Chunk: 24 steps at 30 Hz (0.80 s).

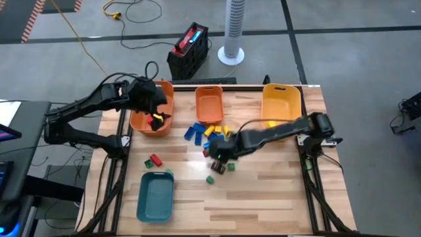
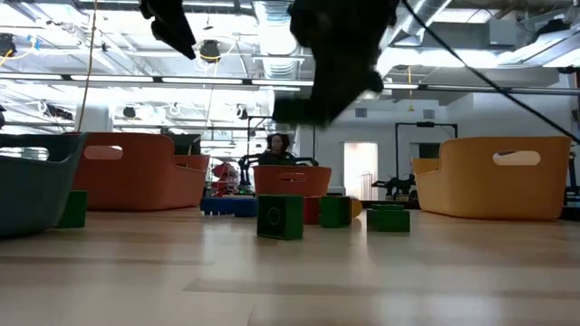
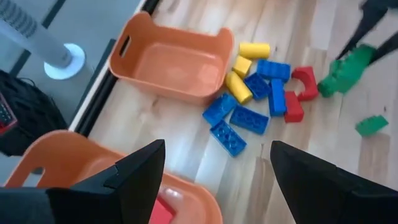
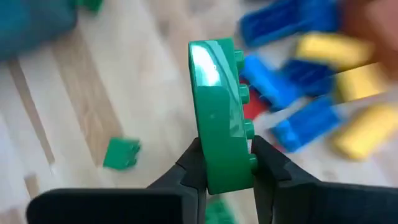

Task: Sort blocks
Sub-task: Put the green game piece into the right orange bin

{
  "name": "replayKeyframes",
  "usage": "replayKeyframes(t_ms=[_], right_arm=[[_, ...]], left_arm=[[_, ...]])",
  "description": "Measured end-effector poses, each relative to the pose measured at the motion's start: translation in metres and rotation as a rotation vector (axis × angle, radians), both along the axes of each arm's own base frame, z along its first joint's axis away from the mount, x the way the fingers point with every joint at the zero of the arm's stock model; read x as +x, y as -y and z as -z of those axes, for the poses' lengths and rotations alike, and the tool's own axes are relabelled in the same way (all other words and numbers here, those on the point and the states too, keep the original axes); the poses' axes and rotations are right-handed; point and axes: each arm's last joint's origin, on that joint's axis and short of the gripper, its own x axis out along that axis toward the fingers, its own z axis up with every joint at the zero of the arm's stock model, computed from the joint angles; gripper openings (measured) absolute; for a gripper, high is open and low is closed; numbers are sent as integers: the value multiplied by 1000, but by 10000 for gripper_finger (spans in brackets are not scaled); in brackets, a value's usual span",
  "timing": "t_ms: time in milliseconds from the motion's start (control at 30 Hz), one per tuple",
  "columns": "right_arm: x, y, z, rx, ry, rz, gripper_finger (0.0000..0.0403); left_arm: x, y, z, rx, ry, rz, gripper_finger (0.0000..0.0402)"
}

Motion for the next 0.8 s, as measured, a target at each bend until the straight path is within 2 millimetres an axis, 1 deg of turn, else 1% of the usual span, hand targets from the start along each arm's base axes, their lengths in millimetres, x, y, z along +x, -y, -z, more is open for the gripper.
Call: replayKeyframes(t_ms=[100, 200, 267, 367, 500, 567, 633, 700, 800], right_arm=[[-9, 25, -27, -9, 59, 55, 90], [-12, 53, -43, -29, 104, 100, 91], [-11, 73, -49, -48, 119, 125, 92], [-5, 106, -51, -59, 107, 140, 93], [0, 154, -39, -52, 48, 141, 93], [1, 176, -30, -37, 28, 118, 94], [0, 194, -17, -30, -10, 90, 93], [1, 208, -3, -23, -49, 55, 93], [1, 220, 12, -17, -86, -16, 92]], left_arm=[[3, -1, -3, -1, 54, -19, 288], [12, -4, -5, -5, 111, -36, 288], [18, -7, -4, -12, 125, -48, 288], [29, -12, 1, -20, 125, -60, 288], [41, -19, 14, -63, 81, -101, 288], [46, -22, 17, -92, 79, -134, 288], [49, -24, 19, -105, 86, -154, 288], [52, -26, 21, -102, 94, -188, 288], [54, -28, 20, -111, 128, -248, 288]])
